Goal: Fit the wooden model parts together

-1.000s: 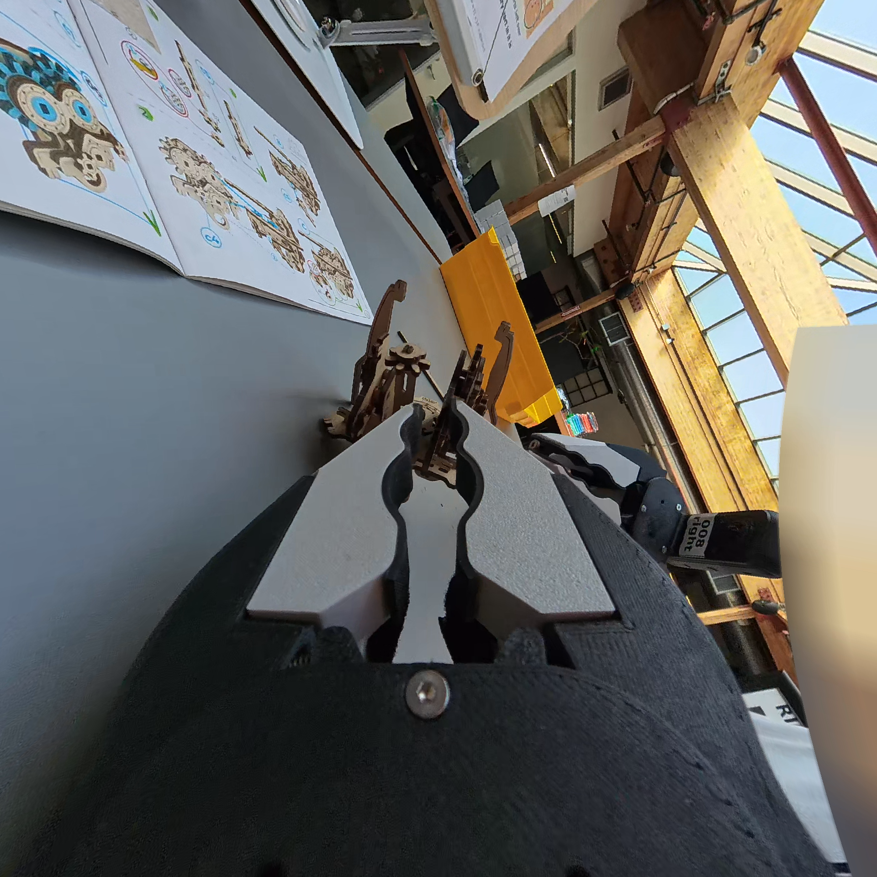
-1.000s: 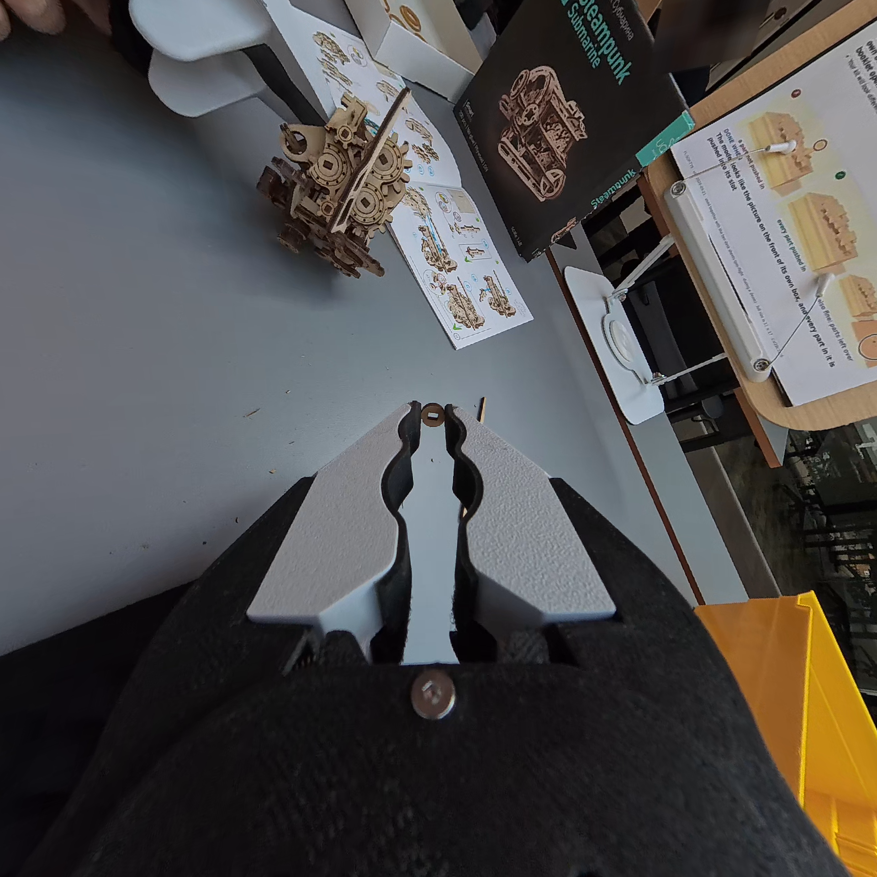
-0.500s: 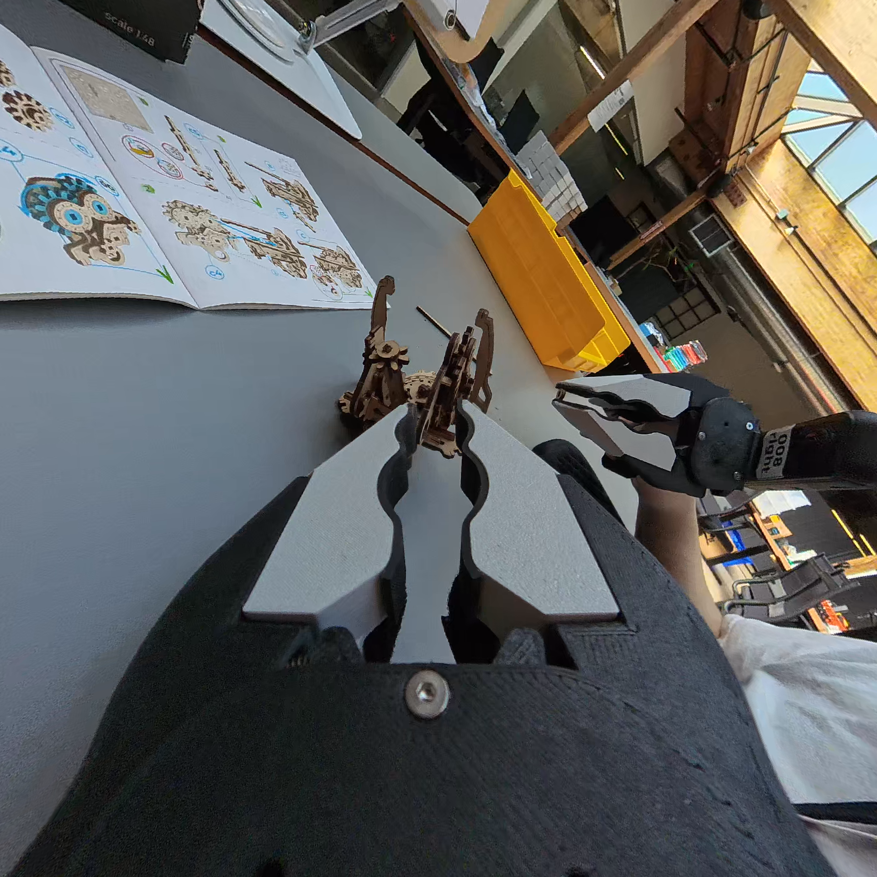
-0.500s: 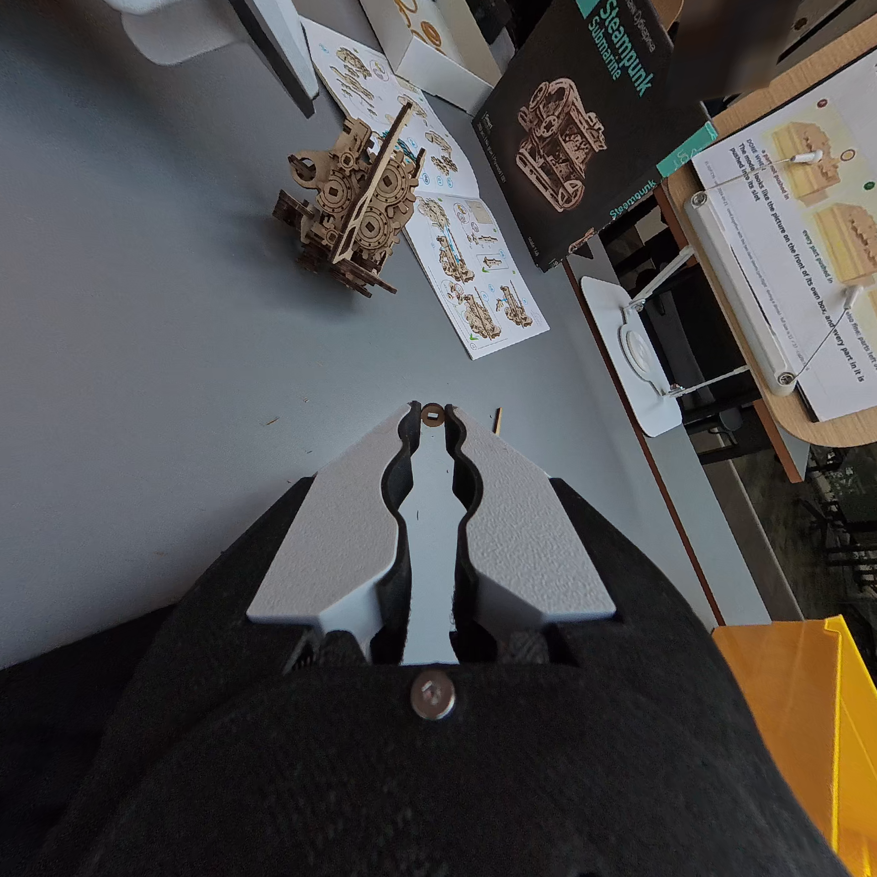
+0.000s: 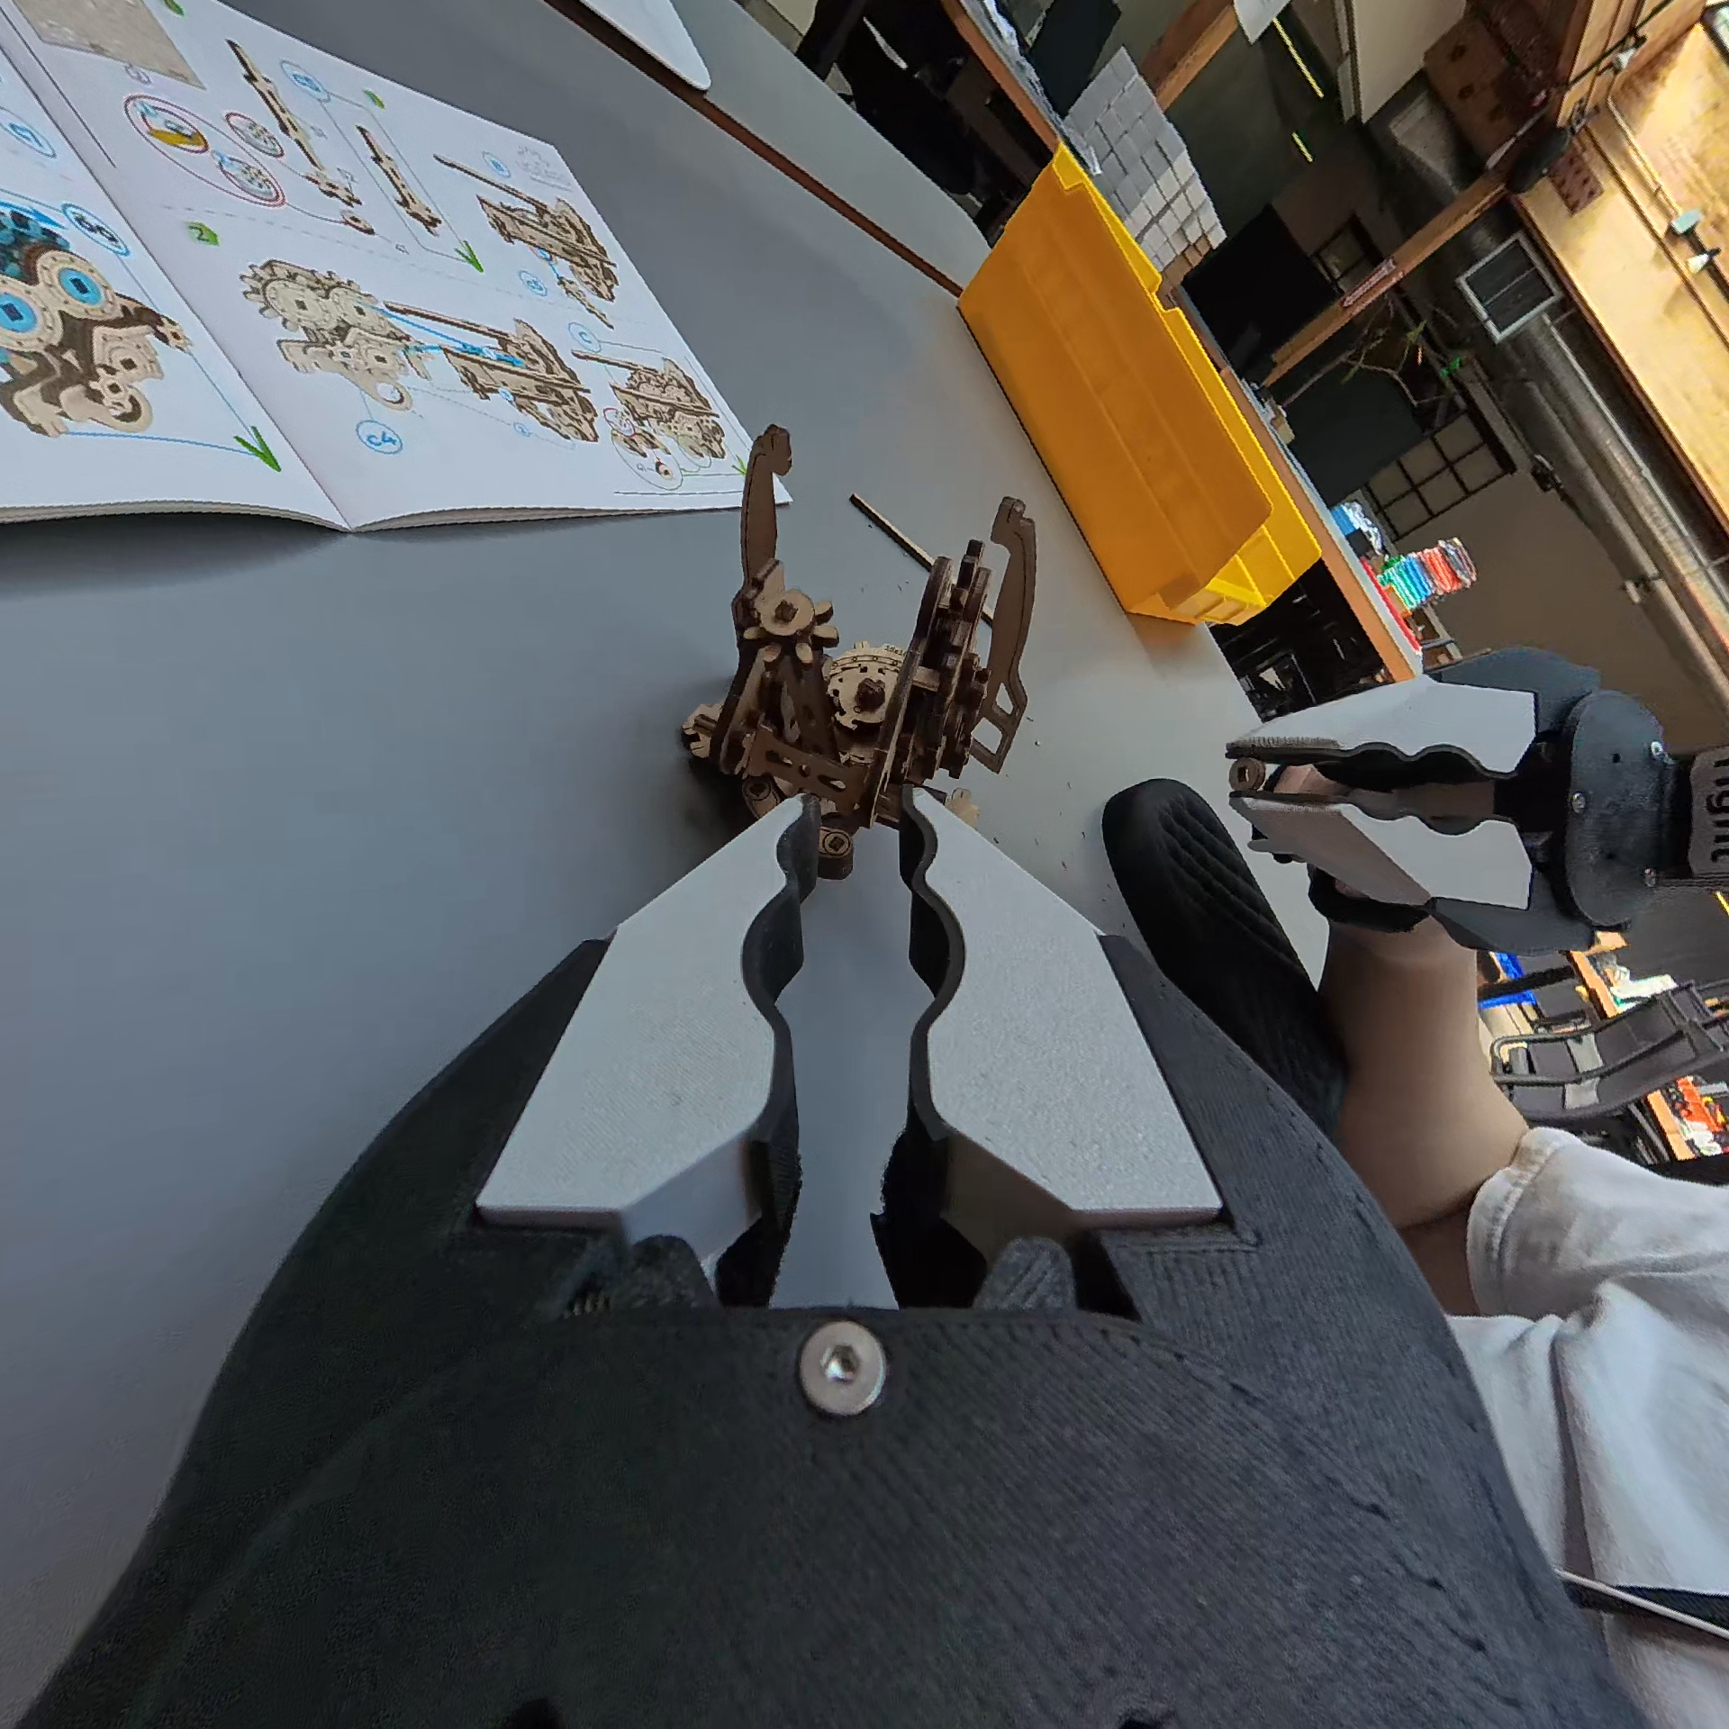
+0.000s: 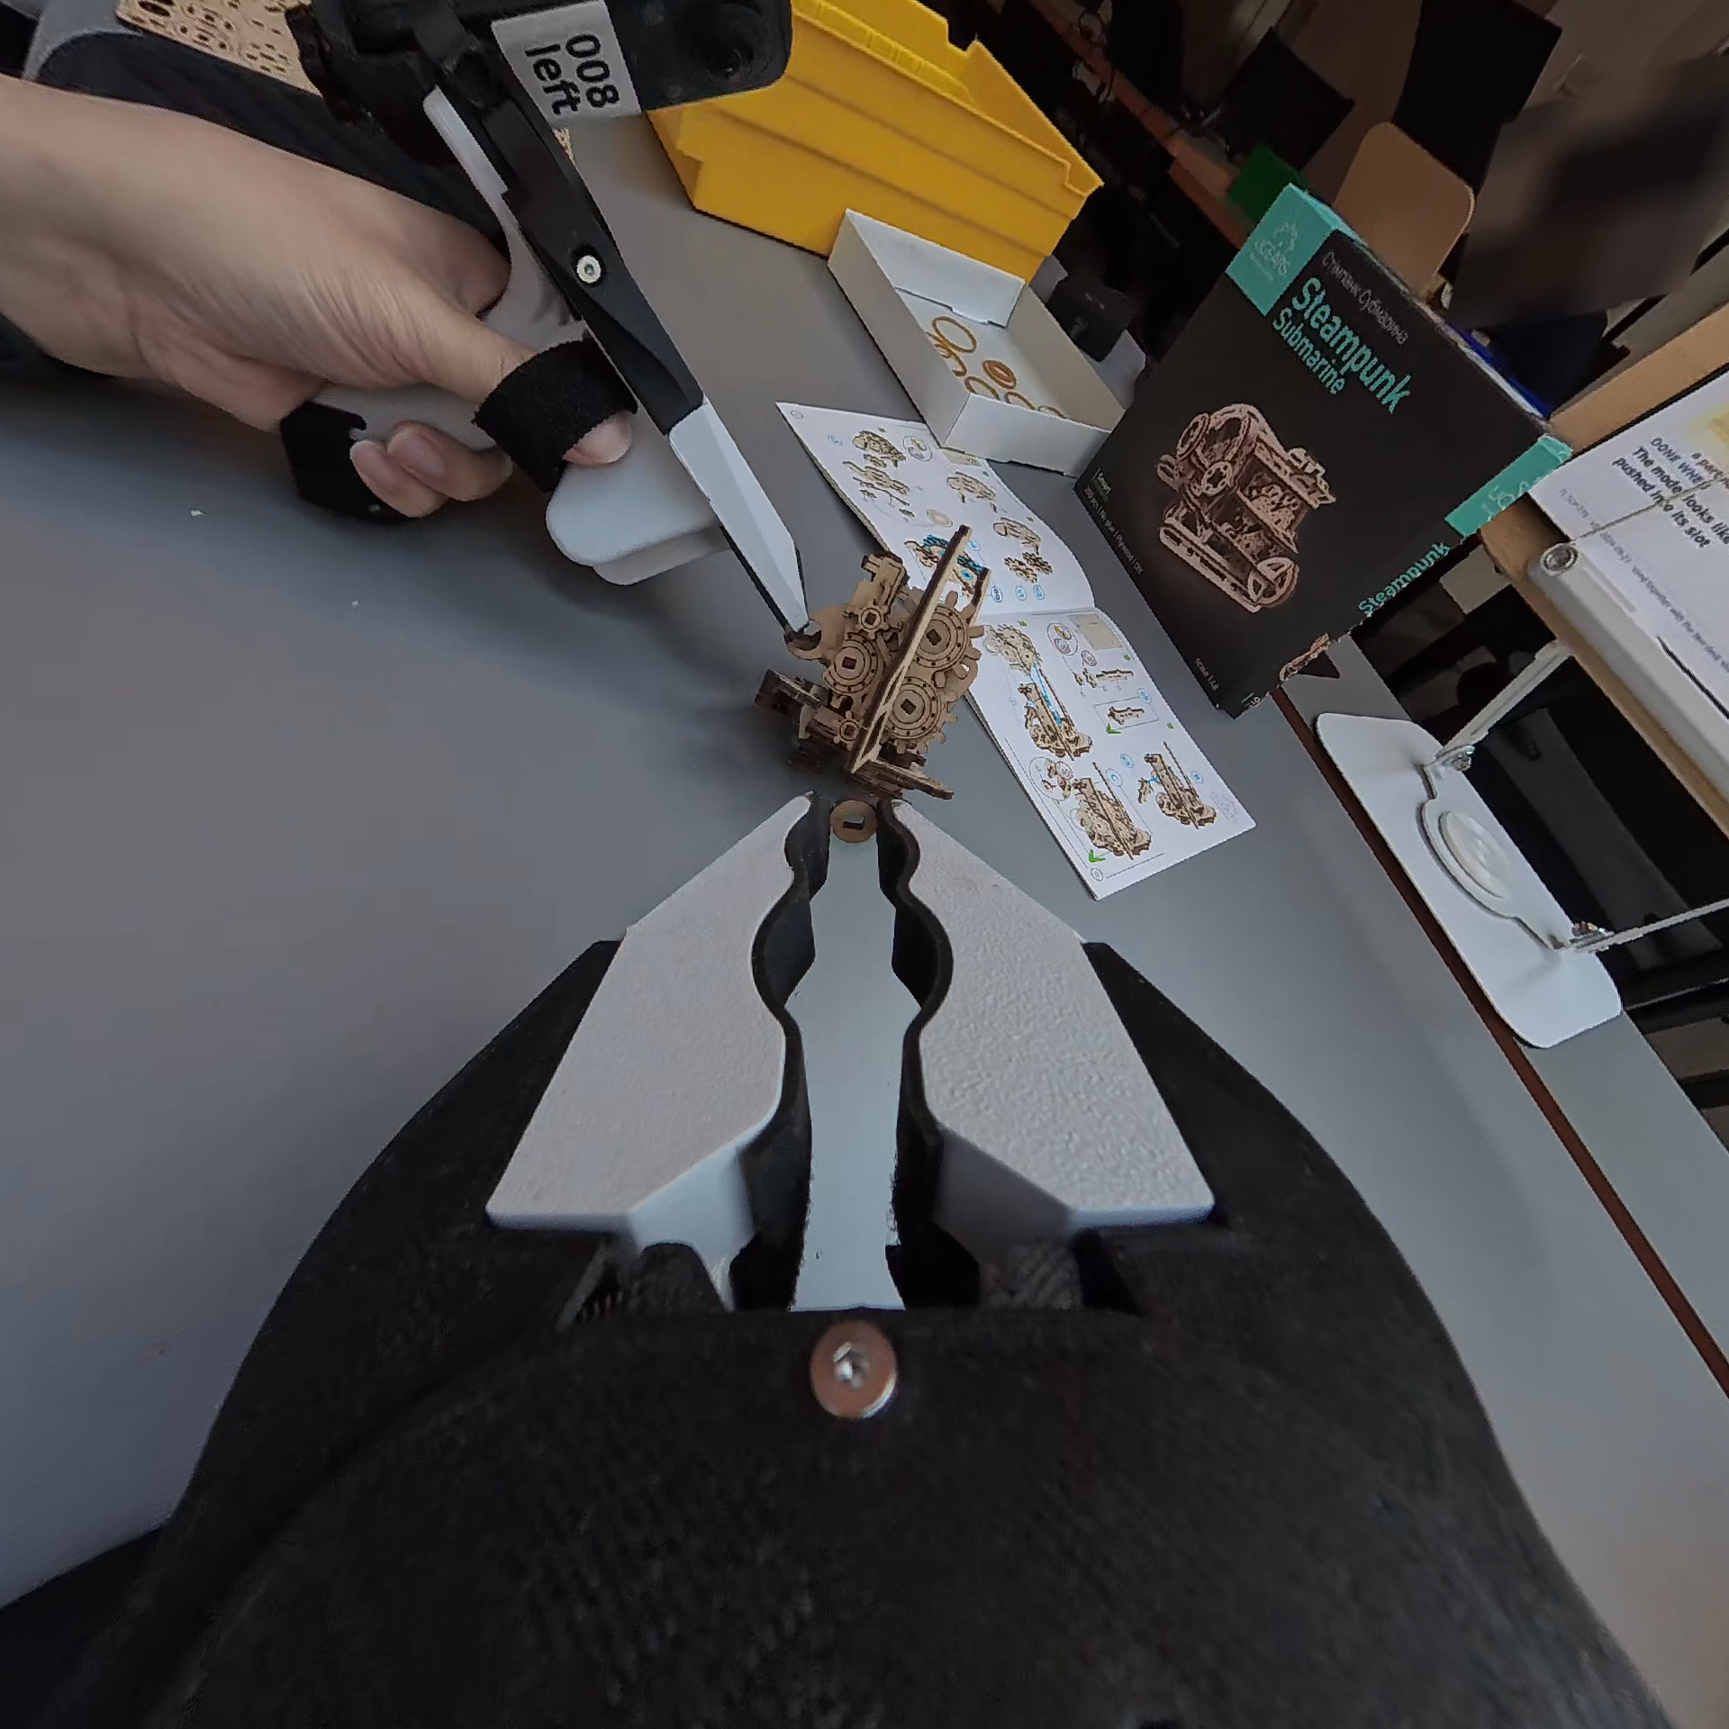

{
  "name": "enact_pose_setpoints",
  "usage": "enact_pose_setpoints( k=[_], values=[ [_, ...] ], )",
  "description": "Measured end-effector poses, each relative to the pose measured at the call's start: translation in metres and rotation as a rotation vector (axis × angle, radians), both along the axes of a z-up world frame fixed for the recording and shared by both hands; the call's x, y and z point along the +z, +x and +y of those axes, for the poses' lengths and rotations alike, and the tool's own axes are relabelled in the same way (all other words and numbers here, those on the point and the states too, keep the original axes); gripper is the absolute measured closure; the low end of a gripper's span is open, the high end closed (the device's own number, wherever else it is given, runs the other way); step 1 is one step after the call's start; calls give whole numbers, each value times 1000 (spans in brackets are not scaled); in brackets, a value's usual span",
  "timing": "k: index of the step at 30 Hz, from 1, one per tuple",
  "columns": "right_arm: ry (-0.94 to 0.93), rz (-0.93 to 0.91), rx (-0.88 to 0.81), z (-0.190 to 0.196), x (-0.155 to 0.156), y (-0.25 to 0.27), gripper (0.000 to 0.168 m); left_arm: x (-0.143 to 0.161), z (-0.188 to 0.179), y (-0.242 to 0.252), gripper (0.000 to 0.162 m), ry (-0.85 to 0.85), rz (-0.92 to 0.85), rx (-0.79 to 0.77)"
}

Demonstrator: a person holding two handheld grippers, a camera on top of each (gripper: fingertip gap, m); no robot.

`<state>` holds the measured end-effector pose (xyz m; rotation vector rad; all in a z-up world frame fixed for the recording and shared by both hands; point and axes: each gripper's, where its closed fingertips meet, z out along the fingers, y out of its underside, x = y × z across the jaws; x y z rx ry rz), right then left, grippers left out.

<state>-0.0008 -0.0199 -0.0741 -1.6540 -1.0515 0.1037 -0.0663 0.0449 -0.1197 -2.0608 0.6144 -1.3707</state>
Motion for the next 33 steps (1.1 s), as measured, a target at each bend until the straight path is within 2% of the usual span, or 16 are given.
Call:
enact_pose_setpoints(
  k=[1,8,12,16,20,24,28,33],
  values=[
    [0,4,7,-1,1,-3,160,0,0,1,147,-4,-6,0],
    [7,-84,38,-3,-1,-22,160,12,-4,-7,146,1,-76,31],
    [22,-179,64,1,-5,-44,160,14,-5,-20,145,61,-30,52],
    [23,-226,56,15,-9,-64,160,15,12,-30,145,105,32,79],
    [-13,-216,14,32,-16,-75,160,11,36,-28,141,69,68,48],
    [14,-276,-29,45,-24,-75,160,8,51,-17,139,-23,11,18],
    [39,-338,-45,51,-33,-74,160,-1,55,-13,132,-59,-4,-2],
    [39,-377,-52,55,-39,-72,160,7,51,-17,122,-56,-82,-26]
  ],
)
